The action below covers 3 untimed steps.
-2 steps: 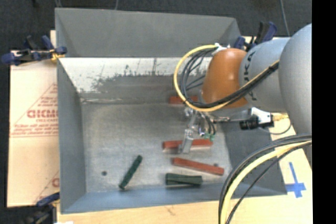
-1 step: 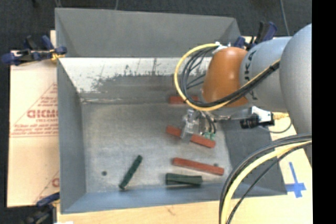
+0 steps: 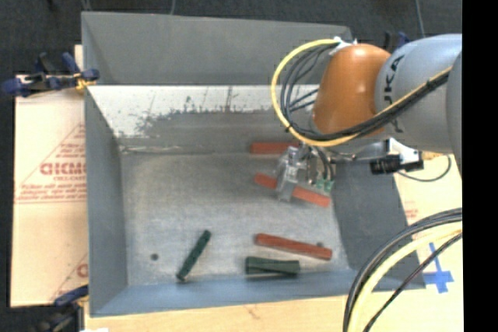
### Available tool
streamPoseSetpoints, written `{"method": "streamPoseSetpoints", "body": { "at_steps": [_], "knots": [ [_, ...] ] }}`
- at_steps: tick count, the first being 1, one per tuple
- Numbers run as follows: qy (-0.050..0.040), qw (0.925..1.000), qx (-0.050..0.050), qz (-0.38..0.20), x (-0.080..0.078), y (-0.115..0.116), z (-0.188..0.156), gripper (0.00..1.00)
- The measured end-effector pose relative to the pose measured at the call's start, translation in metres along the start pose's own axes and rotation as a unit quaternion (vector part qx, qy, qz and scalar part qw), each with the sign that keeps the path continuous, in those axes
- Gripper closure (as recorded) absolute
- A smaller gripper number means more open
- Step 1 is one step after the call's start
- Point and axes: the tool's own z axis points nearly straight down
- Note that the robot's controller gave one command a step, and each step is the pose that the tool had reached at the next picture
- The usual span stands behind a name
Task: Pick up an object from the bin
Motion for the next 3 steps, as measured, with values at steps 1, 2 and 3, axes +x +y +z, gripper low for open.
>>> {"method": "streamPoseSetpoints", "body": {
  "at_steps": [1, 2, 3],
  "knots": [
    [0.0023, 1.0, 0.001, -0.001, -0.001, 0.0, -0.001, 1.0],
    [0.0015, 1.0, 0.0, -0.003, -0.003, 0.0, -0.029, 1.0],
    [0.002, 1.0, 0.0, -0.004, -0.005, 0.0, -0.041, 1.0]
  ]
}}
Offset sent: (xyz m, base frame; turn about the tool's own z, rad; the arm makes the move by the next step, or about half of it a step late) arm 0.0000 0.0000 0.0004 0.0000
